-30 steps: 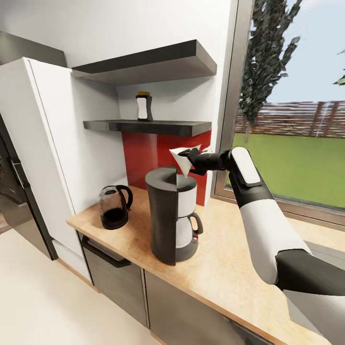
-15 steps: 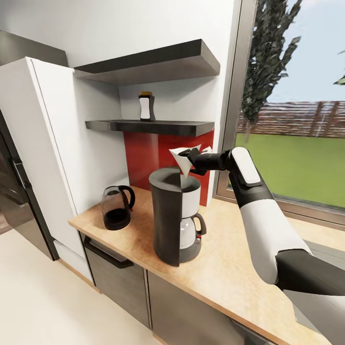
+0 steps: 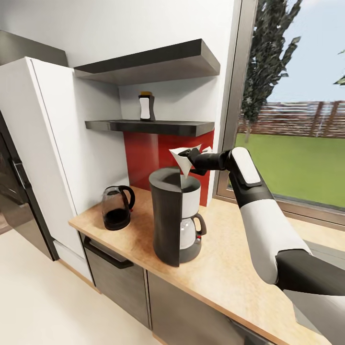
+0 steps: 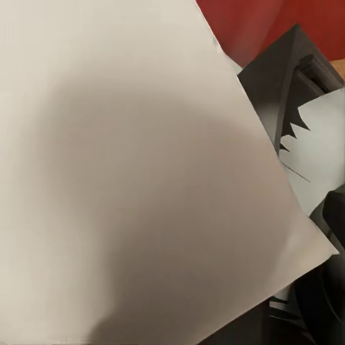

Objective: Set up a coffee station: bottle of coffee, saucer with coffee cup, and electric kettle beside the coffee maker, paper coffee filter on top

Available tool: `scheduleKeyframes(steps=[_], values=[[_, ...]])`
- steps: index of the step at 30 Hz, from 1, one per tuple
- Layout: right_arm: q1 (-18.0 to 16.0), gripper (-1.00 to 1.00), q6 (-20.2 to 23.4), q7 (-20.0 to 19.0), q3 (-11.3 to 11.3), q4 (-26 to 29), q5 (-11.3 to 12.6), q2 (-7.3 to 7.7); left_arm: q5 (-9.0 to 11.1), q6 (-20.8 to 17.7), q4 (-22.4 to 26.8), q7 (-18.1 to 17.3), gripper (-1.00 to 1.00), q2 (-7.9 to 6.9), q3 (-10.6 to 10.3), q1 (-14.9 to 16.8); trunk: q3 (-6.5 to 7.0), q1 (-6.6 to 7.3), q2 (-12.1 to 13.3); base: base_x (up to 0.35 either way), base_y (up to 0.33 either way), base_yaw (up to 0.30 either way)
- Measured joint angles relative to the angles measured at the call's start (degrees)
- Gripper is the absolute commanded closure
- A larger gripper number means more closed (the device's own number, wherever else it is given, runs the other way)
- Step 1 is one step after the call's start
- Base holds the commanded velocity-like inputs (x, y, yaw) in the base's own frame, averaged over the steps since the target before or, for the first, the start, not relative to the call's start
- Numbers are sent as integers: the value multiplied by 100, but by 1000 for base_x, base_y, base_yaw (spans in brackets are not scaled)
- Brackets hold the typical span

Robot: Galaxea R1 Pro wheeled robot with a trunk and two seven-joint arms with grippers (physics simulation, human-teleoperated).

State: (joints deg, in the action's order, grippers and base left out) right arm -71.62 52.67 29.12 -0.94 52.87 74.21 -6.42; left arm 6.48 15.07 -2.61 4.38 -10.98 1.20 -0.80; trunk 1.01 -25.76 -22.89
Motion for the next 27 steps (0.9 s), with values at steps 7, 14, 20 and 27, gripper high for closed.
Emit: scheduleKeyframes(steps=[7,14,20,27], values=[[0,100,0,4,0,-1,0,0,0,0,7,0,-100,-1,1,0,0,0,0,2,0,0],[0,100,0,17,0,0,0,0,0,0,0,0,-100,-6,4,0,0,1,-1,42,-17,0],[0,100,0,18,0,-5,0,0,0,0,-1,0,-100,-9,3,0,0,0,0,53,-44,0],[0,100,0,26,0,-6,0,0,0,0,-1,0,-100,-9,3,0,0,0,0,1,-1,0]])
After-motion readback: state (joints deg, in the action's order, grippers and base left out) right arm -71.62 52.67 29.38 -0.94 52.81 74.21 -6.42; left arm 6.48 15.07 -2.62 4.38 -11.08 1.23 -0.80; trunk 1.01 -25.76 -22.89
